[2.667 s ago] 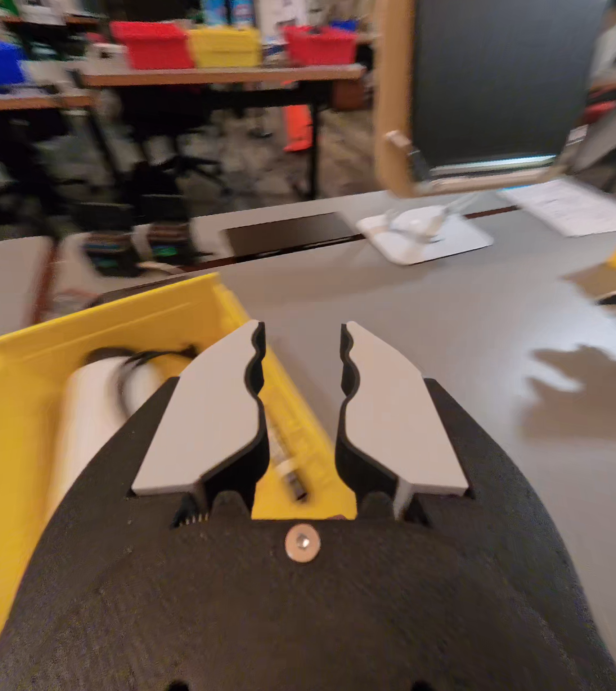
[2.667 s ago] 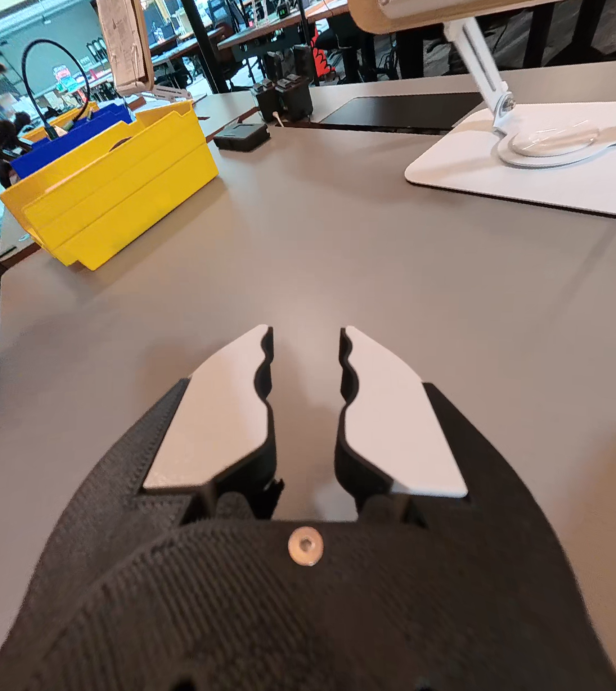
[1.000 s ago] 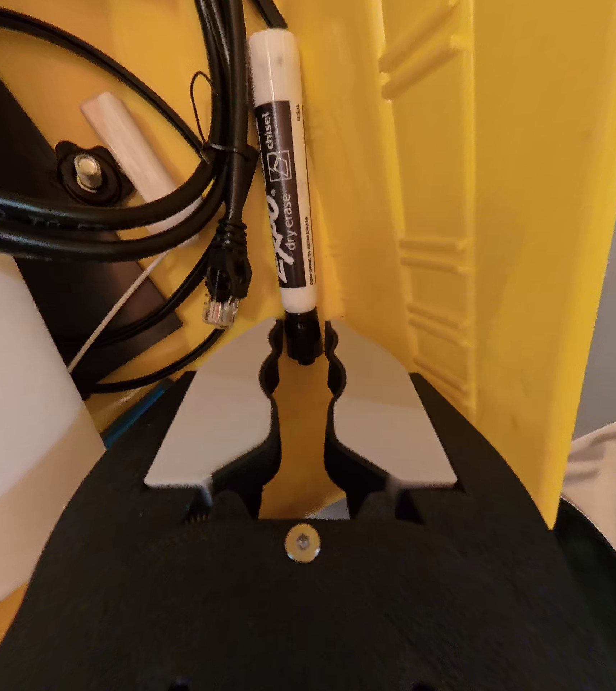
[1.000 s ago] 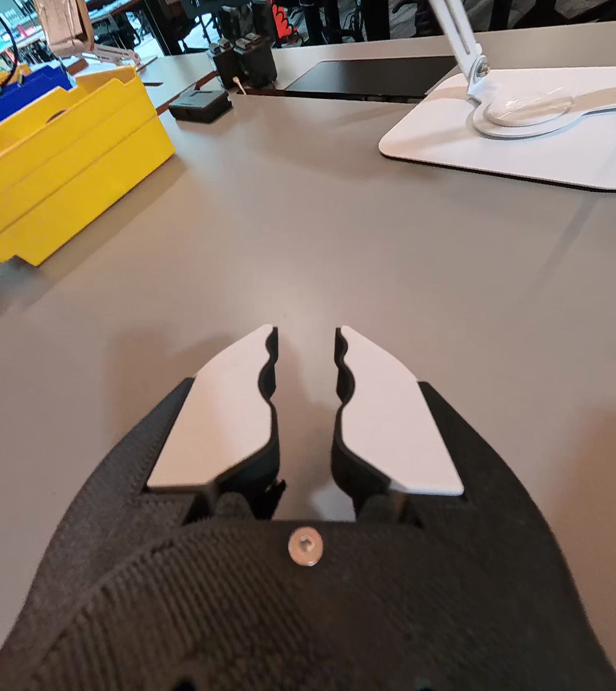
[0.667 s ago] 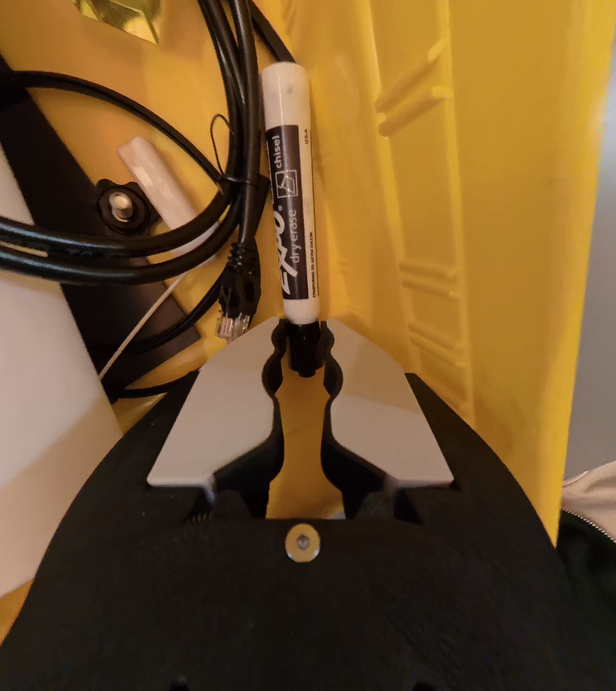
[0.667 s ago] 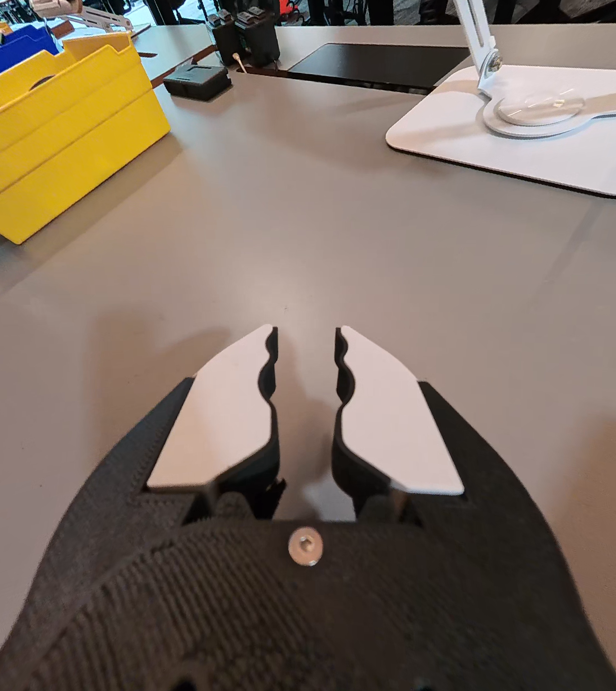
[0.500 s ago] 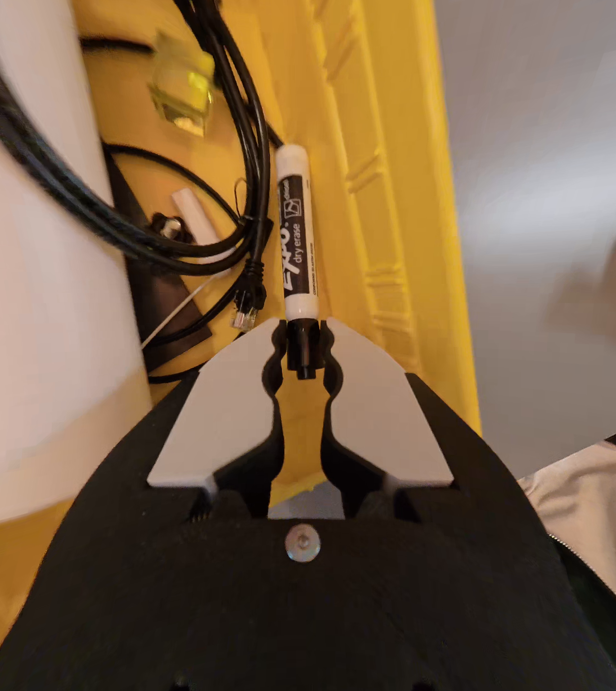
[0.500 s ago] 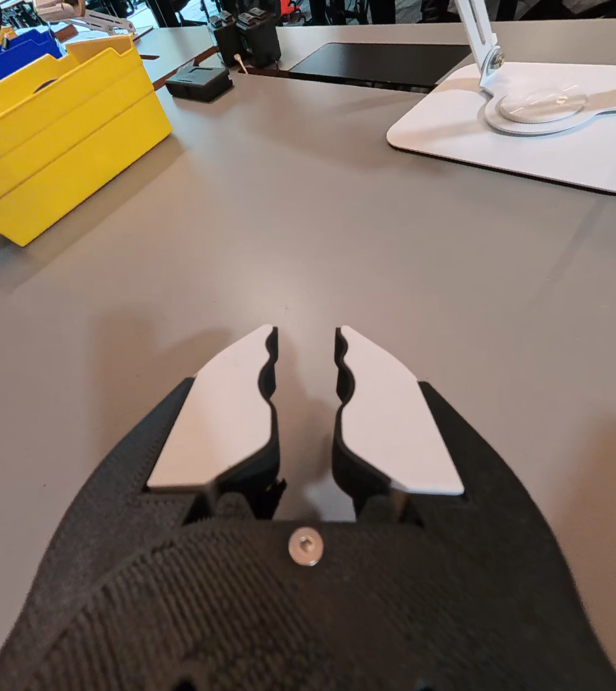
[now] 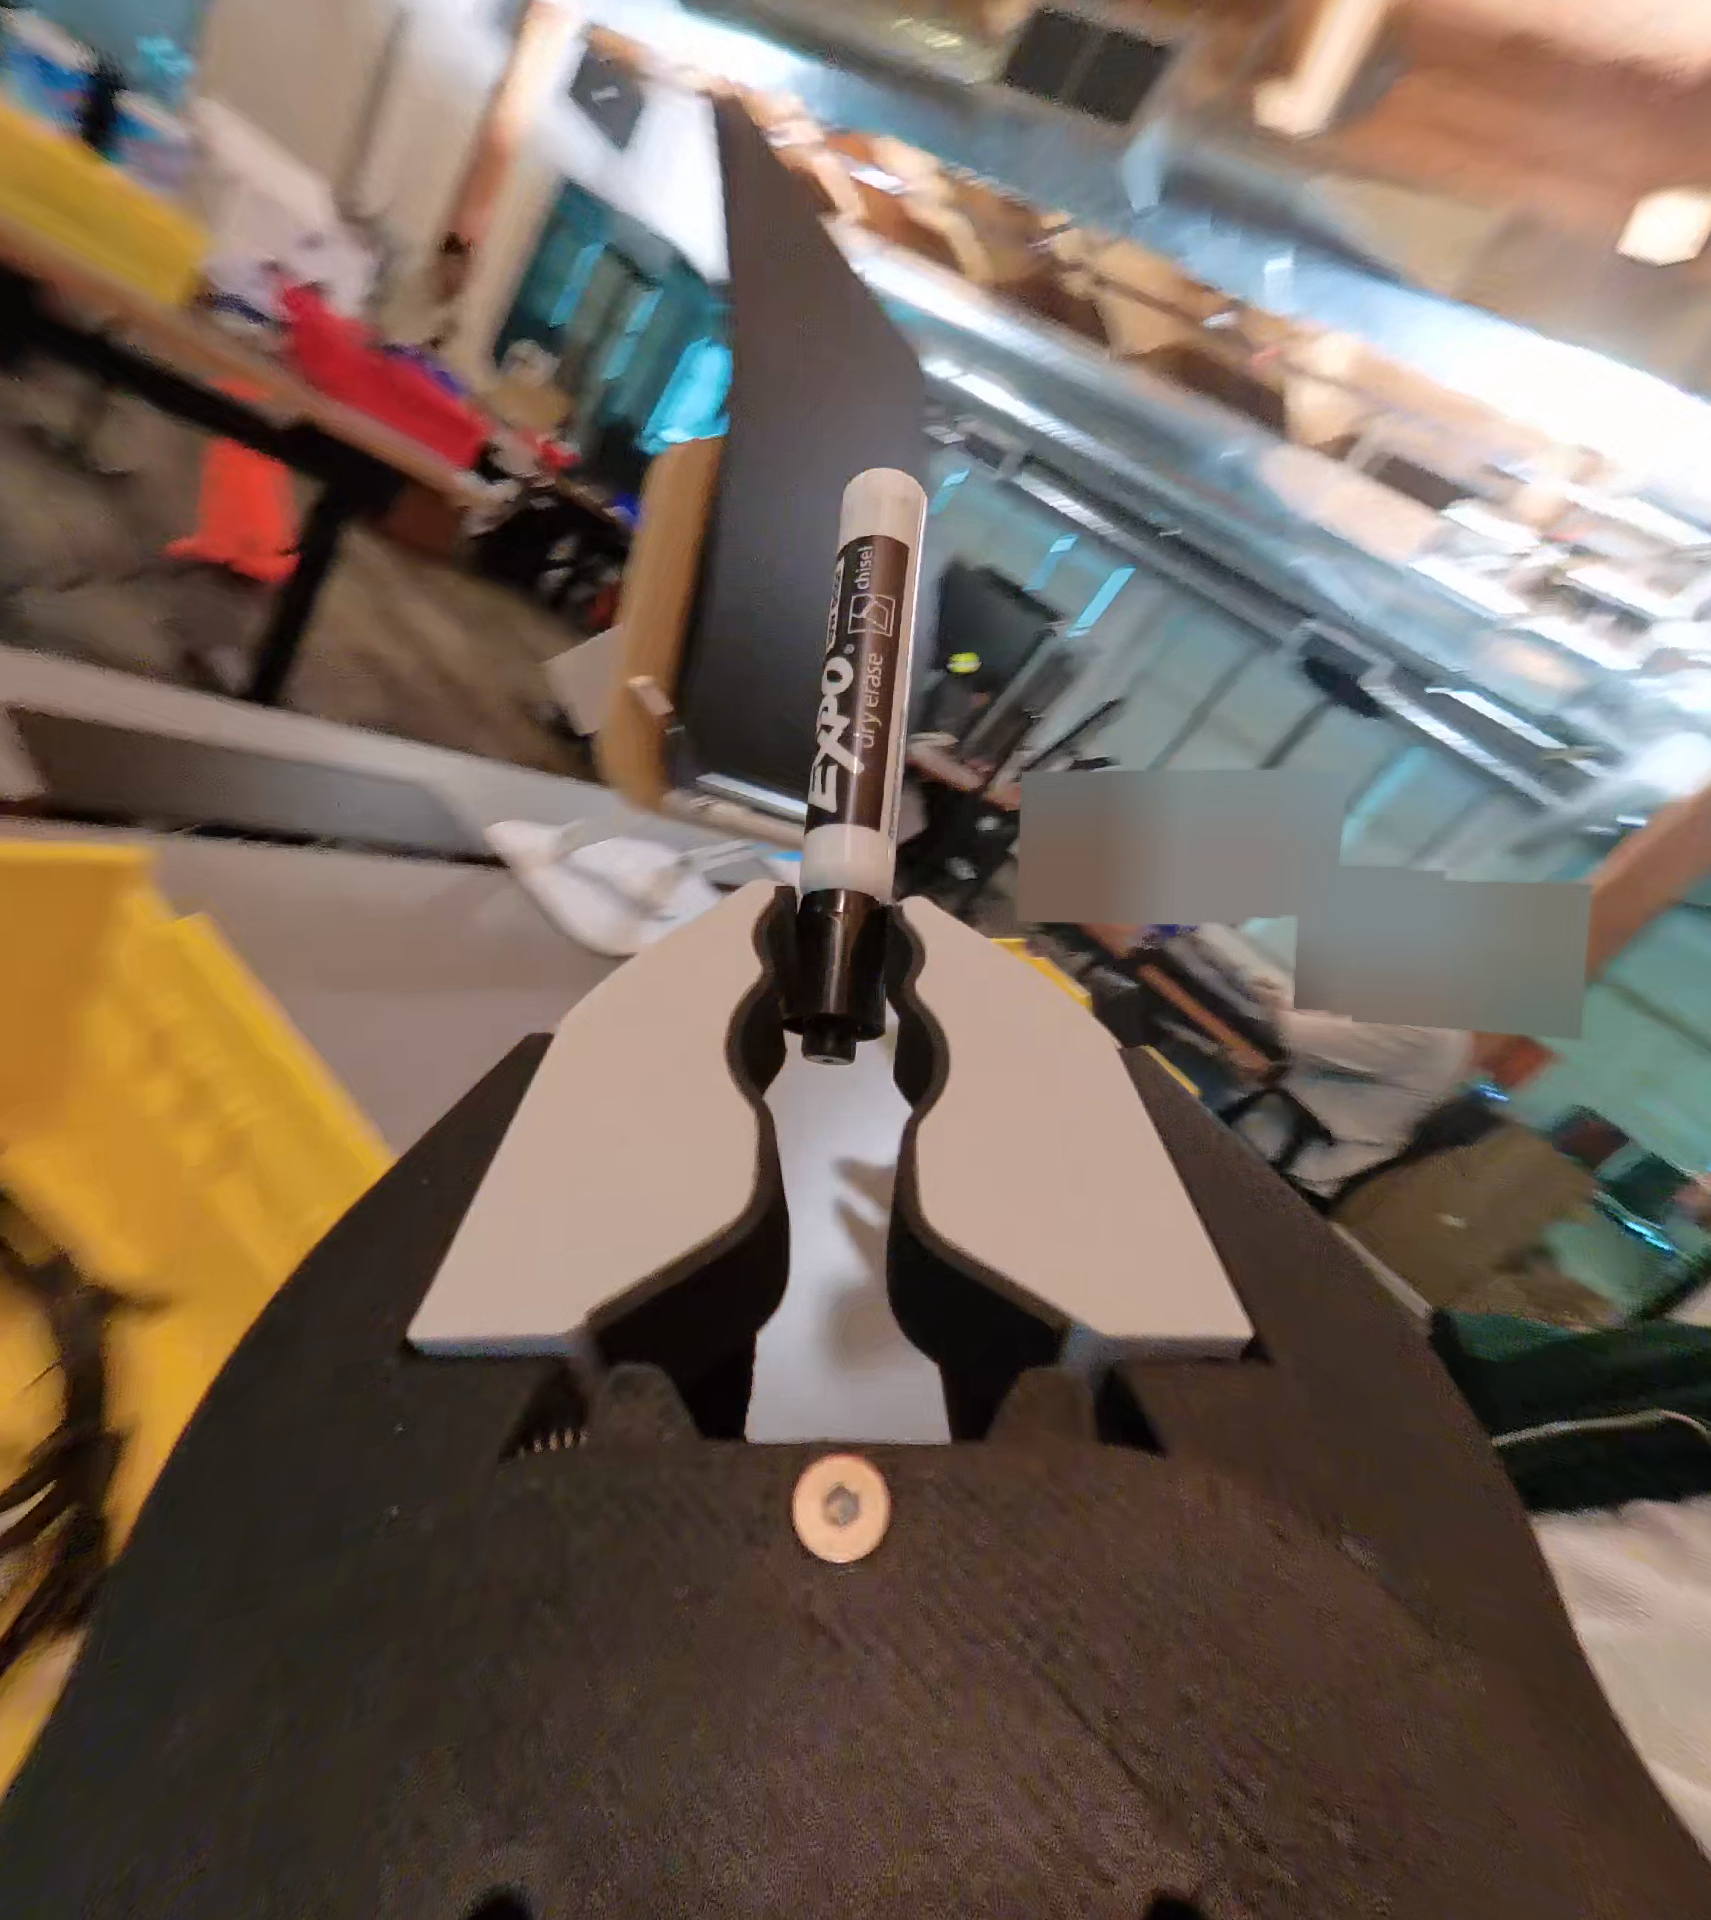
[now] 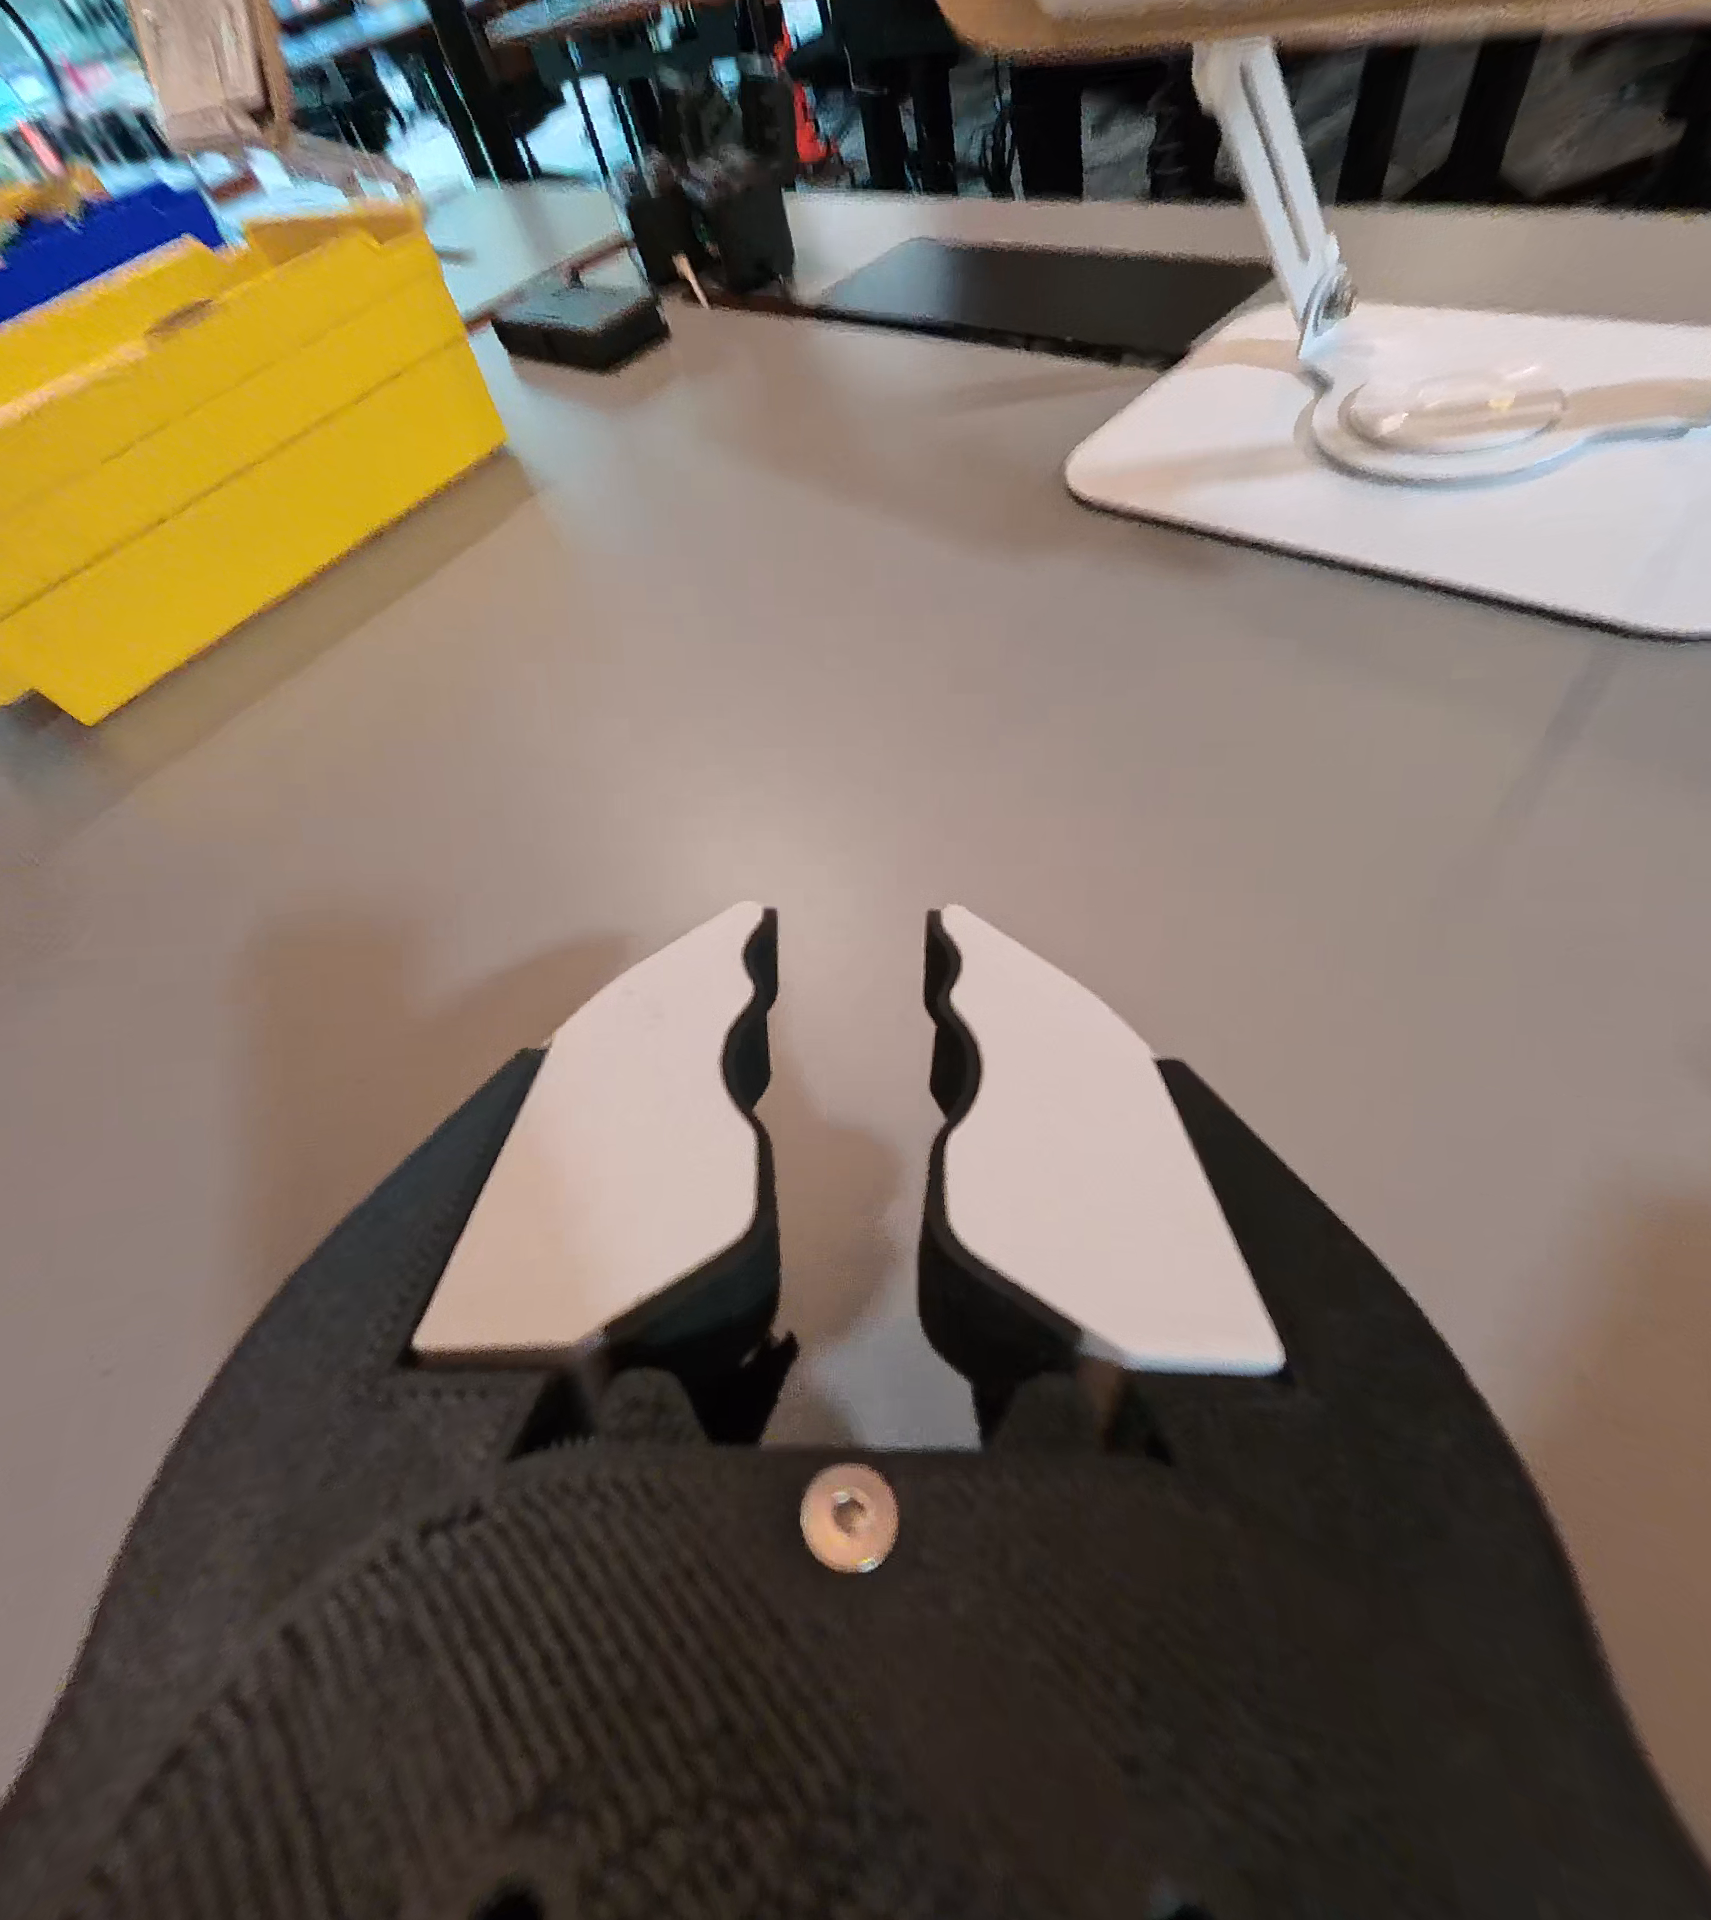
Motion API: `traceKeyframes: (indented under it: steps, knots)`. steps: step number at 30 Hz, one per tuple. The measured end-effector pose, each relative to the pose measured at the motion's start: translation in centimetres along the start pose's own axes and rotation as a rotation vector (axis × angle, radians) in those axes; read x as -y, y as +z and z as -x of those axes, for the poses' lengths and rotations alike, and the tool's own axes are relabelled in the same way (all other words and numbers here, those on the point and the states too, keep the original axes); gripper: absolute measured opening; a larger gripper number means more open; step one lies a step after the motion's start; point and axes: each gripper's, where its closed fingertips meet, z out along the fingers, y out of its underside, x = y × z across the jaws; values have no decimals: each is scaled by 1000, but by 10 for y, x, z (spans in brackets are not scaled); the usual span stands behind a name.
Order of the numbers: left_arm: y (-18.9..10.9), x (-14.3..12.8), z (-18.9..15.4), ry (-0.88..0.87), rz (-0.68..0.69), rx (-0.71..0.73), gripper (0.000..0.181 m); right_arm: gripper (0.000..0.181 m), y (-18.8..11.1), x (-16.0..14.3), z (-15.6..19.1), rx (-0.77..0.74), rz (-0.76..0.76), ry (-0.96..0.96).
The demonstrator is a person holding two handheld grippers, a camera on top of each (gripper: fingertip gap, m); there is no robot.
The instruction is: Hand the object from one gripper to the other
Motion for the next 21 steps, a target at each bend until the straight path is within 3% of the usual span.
traceKeyframes:
  steps: [3, 8, 14, 17, 21]
  knots:
    - [36, -9, -25, 19, 24, -129, 17, 28, -8, 20, 11, 38, -116, -1]
    - [108, -47, -62, 4, 79, -331, 17, 31, -22, 45, 44, 162, -244, -9]
    - [190, -144, -89, -218, 168, -574, 16, 42, -34, 65, 91, 355, -415, -1]
    - [211, -192, -96, -371, 182, -655, 17, 48, -41, 71, 100, 414, -478, 32]
    - [224, -241, -100, -442, 244, -653, 17, 52, -58, 83, 84, 430, -587, 159]
